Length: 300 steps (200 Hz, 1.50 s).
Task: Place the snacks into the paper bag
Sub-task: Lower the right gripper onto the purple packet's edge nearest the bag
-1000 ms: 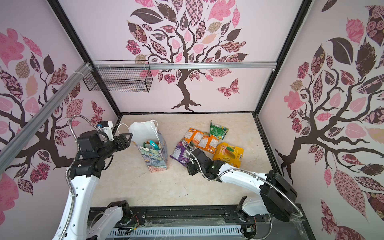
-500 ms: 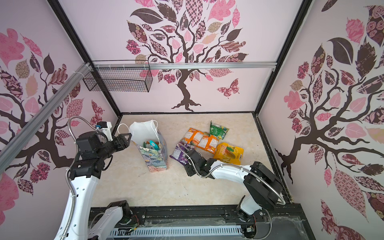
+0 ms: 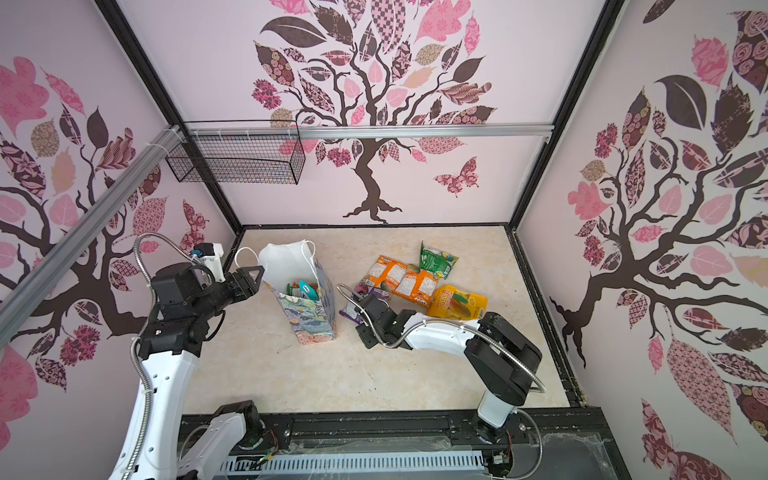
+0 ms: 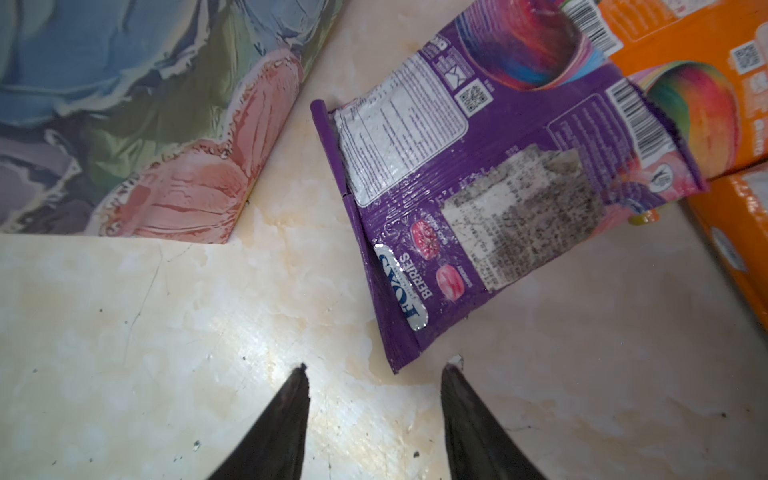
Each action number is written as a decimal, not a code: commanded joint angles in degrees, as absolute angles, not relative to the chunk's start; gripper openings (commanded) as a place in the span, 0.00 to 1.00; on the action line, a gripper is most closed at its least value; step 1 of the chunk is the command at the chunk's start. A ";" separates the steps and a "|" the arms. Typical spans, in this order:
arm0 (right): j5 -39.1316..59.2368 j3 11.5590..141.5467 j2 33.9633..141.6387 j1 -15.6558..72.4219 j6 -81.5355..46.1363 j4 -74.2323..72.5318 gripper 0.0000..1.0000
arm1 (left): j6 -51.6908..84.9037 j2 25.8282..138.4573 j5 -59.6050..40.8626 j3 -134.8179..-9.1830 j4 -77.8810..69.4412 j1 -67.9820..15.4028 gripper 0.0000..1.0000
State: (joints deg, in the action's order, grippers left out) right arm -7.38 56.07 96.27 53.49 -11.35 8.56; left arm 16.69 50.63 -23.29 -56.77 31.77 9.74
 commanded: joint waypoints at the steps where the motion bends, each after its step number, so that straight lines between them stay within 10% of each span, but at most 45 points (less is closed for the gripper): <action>1: -8.93 59.03 98.36 55.02 -8.03 9.14 0.50 | 16.92 50.52 -24.44 -55.33 29.92 10.06 0.64; 236: -23.60 64.19 111.24 56.43 -3.43 6.87 0.38 | 16.70 50.27 -24.87 -55.20 29.72 10.28 0.64; 300: -19.54 63.37 110.03 55.60 -5.83 6.15 0.07 | 16.61 50.42 -24.70 -55.20 29.73 10.36 0.64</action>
State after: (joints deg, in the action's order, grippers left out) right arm -21.26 63.68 109.19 56.14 -4.45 6.92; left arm 16.71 50.63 -24.51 -56.77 31.33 10.04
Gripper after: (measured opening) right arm 0.110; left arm 0.637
